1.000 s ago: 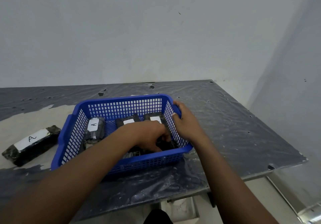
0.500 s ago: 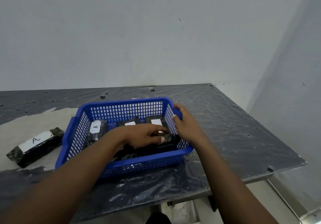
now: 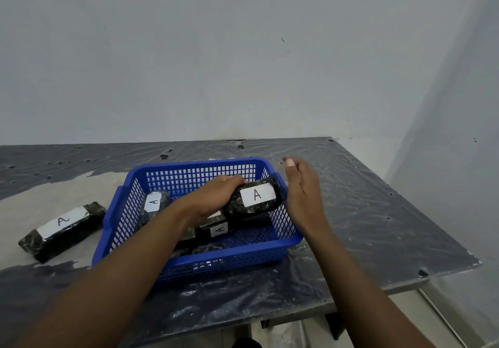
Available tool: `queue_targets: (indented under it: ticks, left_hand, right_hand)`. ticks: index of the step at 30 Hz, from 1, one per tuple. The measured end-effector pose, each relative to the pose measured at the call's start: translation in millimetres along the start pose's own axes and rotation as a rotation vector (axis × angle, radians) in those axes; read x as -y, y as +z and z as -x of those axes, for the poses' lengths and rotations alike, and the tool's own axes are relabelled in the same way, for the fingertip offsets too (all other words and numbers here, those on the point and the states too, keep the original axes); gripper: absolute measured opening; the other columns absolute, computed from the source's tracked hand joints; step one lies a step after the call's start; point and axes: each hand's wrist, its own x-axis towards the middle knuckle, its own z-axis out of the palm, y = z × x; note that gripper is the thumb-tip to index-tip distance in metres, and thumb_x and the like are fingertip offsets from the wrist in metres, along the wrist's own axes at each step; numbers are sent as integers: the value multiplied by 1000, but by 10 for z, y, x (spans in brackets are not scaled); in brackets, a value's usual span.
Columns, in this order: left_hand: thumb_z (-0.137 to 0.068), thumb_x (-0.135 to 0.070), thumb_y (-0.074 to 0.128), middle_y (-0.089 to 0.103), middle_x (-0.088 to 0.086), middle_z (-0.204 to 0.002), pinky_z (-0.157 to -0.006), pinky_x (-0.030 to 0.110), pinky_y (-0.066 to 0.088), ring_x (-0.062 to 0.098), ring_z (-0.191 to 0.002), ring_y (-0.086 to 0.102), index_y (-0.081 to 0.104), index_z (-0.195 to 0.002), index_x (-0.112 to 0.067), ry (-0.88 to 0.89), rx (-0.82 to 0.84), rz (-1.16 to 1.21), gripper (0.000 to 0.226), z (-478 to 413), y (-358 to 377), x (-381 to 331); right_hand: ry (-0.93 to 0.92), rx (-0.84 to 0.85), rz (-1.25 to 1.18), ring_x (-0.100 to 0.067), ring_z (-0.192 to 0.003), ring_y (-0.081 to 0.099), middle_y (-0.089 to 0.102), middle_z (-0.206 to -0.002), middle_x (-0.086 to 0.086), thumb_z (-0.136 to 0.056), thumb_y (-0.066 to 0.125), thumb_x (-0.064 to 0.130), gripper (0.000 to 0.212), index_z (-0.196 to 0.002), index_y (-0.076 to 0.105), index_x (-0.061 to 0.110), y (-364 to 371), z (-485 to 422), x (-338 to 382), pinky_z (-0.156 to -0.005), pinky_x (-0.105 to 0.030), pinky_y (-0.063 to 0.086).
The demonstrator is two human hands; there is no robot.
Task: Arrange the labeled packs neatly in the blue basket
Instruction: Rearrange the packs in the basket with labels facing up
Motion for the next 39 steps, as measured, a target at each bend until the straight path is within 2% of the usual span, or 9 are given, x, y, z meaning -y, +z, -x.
queue_targets:
  ticks: [2, 6, 9, 12, 15, 17, 27, 34, 39]
  left_hand:
    - [-96, -43, 37, 73, 2, -76, -68, 32, 46, 5, -59, 62, 71, -89, -9, 27, -19, -46, 48, 27, -47, -27]
    - [-95, -41, 46, 78, 3, -92, -71, 33, 55, 19, -83, 74, 75, -95, -18, 15, 3, 141, 38, 157, -115, -27]
    - [-95, -51, 45, 76, -1, -96, -70, 32, 57, 16, -83, 74, 72, -99, -25, -37, -53, 93, 37, 317, -157, 56]
    - [-89, -69, 39, 66, -13, -109, -75, 32, 50, 10, -93, 65, 59, -113, -35, -4, -361, -258, 46, 502, -385, 219]
    - [-95, -54, 47, 63, 4, -125, -87, 41, 46, 27, -110, 61, 55, -127, -22, -87, -763, -622, 46, 664, -735, 430]
    - [-97, -42, 48, 59, 16, -130, -91, 49, 46, 36, -114, 57, 50, -133, -9, -223, -782, -700, 49, 719, -902, 565]
    - [-100, -25, 44, 53, 24, -126, -81, 50, 48, 44, -102, 58, 39, -136, 0, -296, -732, -782, 45, 769, -836, 769]
    - [-98, -25, 46, 56, 22, -122, -73, 47, 48, 43, -95, 62, 41, -134, -1, -254, -771, -836, 43, 765, -818, 823]
    - [-98, -25, 47, 56, 21, -122, -65, 41, 40, 41, -92, 63, 41, -133, -1, -252, -792, -879, 43, 748, -811, 842]
  right_hand:
    - [-245, 124, 76, -4, -122, 49, 58, -126, 11, -100, 51, 44, 35, -129, 60, 26, -102, -15, 71, -96, -10, 33]
    - [-432, 634, 300, 18, -111, 45, 52, -126, 33, -77, 75, 61, 69, -139, 53, 40, -211, -84, 289, -88, 0, 33]
    - [-476, 716, 402, 13, -106, 47, 60, -128, 26, -72, 79, 63, 74, -138, 54, 41, -195, -169, 396, -86, -1, 36]
    - [-379, 836, 540, 2, -104, 55, 65, -130, 16, -74, 76, 65, 68, -135, 58, 41, -209, -231, 419, -82, -16, 44]
    - [-259, 989, 718, -9, -112, 59, 64, -134, 12, -76, 76, 62, 64, -134, 59, 40, -166, -231, 417, -84, -25, 43]
    - [-187, 1071, 801, -14, -121, 59, 63, -135, 11, -78, 76, 59, 61, -133, 59, 40, -83, -199, 427, -91, -28, 46]
    - [25, 1279, 865, -13, -119, 63, 67, -128, 7, -90, 74, 27, 39, -127, 65, 27, 167, -192, 393, -105, -35, 50]
    - [45, 1283, 875, -13, -96, 55, 54, -93, 16, -91, 71, 15, 35, -123, 62, 25, 249, -144, 298, -83, -27, 44]
    - [37, 1216, 846, -13, -100, 61, 64, -103, 12, -86, 76, 38, 32, -114, 65, 27, 250, -194, 395, -90, -31, 50]
